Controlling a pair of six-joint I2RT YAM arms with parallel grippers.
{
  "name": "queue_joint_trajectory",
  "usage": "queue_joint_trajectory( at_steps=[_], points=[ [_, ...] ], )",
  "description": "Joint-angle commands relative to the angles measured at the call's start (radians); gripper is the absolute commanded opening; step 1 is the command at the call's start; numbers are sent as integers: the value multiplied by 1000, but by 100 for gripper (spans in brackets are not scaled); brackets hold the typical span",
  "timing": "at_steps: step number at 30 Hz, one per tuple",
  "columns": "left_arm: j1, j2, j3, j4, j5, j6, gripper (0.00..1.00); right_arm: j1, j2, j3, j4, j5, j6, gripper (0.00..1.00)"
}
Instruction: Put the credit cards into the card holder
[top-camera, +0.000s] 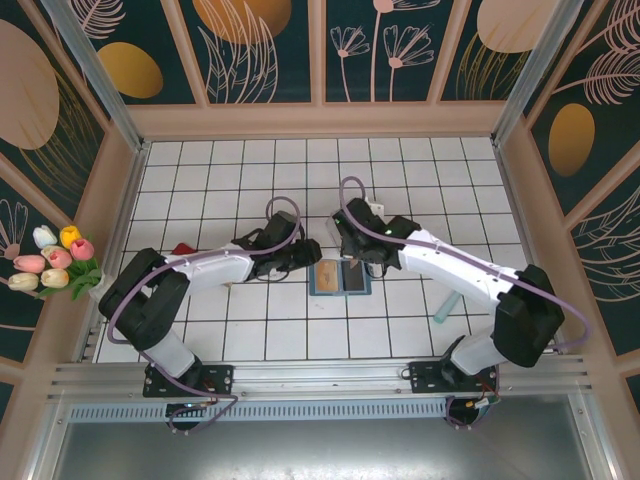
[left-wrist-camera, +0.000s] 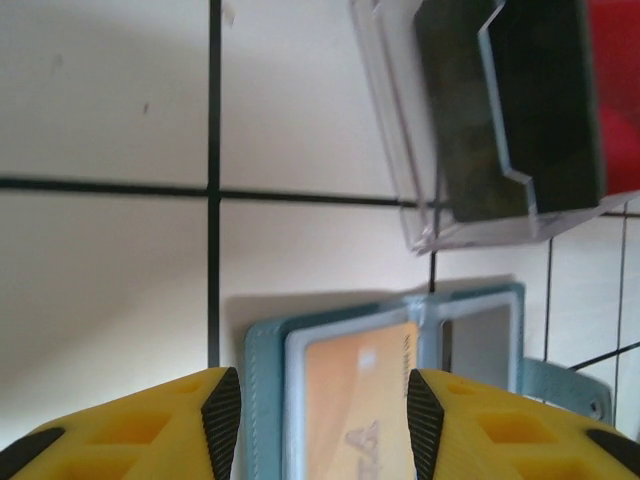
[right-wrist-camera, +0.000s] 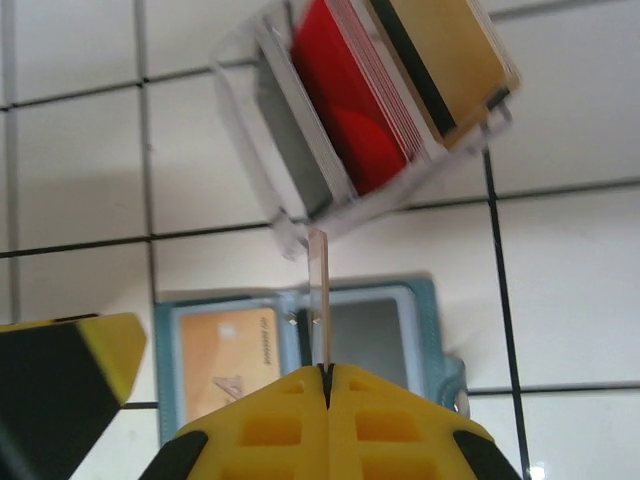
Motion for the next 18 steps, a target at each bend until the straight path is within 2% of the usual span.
queue_joint_trajectory(
  at_steps=[1,8,18],
  points=[
    [-19,-29,-19,48,19,-40,50,28,24,22,-103,61,137,0],
    [-39,-30,-35,49,13,-51,49,67,56,21,-105,64,227,0],
    [-39,-11,-28,55,20,-38,47,83,101,24,-154,156,226,0]
  ],
)
